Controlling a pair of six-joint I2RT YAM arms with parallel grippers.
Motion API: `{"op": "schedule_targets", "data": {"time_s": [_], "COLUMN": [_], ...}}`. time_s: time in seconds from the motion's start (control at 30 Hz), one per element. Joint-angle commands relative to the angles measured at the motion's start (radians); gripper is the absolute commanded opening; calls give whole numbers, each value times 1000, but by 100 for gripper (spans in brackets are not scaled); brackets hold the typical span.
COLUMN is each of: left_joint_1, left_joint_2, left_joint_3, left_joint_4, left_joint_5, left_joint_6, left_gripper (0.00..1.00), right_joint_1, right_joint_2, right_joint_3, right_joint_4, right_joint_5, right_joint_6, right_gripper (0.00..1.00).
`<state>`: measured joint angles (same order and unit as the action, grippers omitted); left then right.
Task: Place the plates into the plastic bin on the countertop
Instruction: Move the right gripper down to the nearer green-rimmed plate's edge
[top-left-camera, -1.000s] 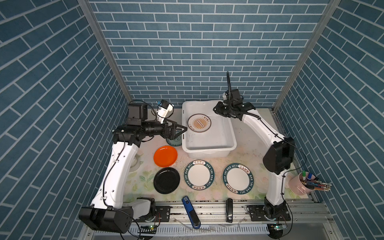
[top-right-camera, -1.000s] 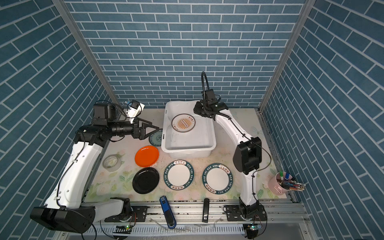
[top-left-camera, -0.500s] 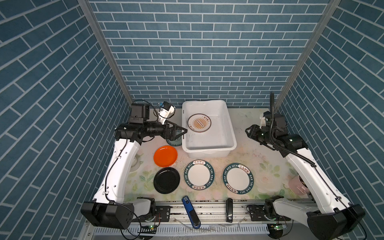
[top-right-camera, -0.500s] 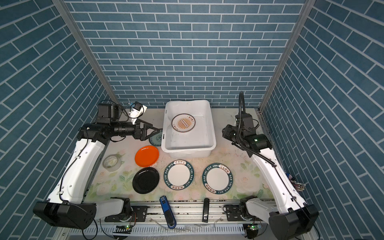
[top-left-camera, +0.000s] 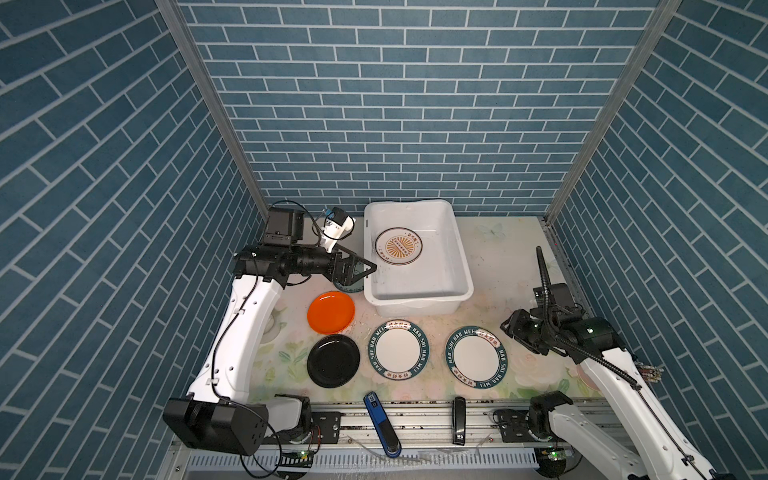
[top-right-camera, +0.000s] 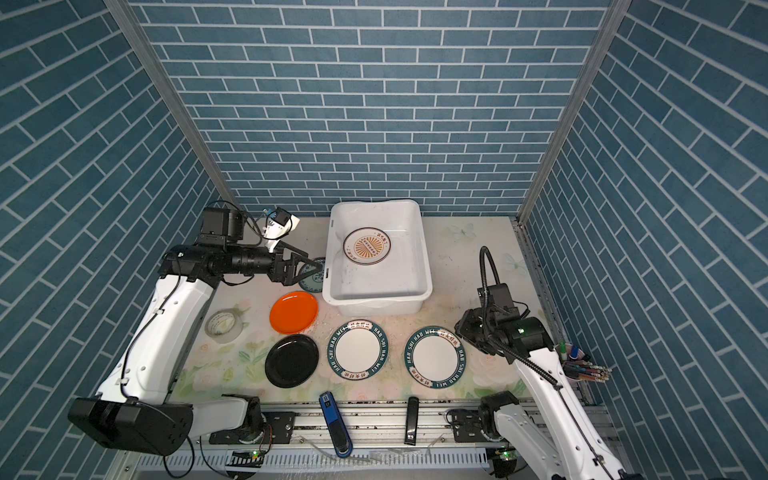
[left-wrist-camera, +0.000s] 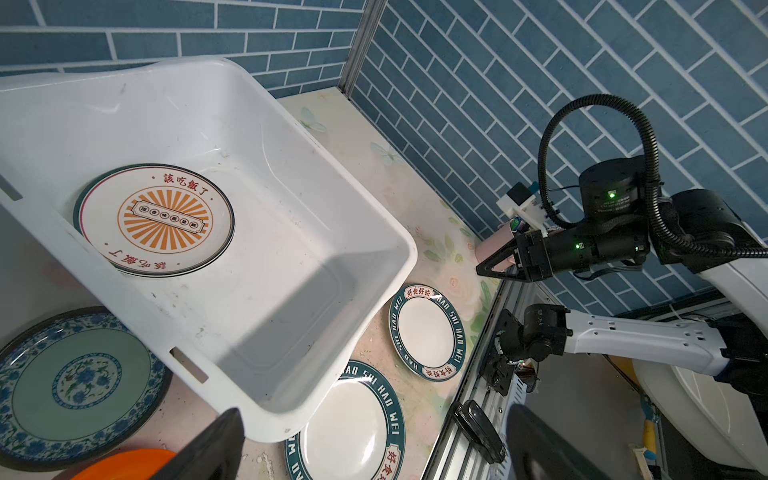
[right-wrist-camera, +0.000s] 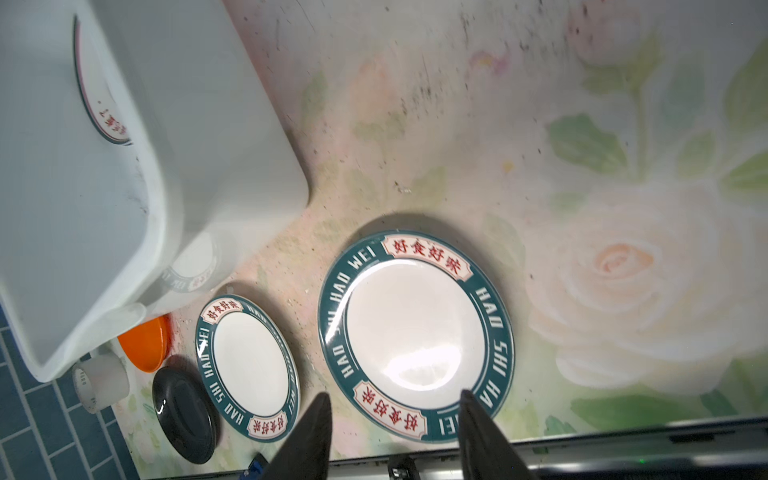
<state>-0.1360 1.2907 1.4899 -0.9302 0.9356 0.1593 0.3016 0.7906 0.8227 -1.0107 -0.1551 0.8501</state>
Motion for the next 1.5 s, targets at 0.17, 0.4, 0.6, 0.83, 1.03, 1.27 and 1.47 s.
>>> {"op": "schedule_targets", "data": {"time_s": [0.17,0.4,0.6,0.83,1.03,1.27,1.47], "left_joint_1": [-19,-28,-29,-31,-31,-31,-30], "left_joint_2": [-2,-1,-5,-3,-5,-10,-7], "left_joint_3": [-13,-22,-34,-30,-34,-41,-35], "left_joint_4": [-6,19,25,31,37,42,41], "left_joint_5": [19,25,25,26,25,20,22], "left_joint_6": [12,-1,0,-4,-12,-12,-12], "left_gripper": [100,100,100,100,99,99,100], "right_joint_1": [-4,-4,-3,-4,-4,-5,-9], "right_joint_2": [-110,-112,-76,-19,49,81,94], "right_joint_3": [-103,-234,-308,-310,-320,-361,-386], "right_joint_4": [-188,-159,-89,-63,-11,85,126], "right_joint_5": [-73,-190,-247,-169,-125,-127,-109], "right_joint_6": [116,150,152,121,113,127,131], "right_gripper": [56,57,57,57,57,56,55]}}
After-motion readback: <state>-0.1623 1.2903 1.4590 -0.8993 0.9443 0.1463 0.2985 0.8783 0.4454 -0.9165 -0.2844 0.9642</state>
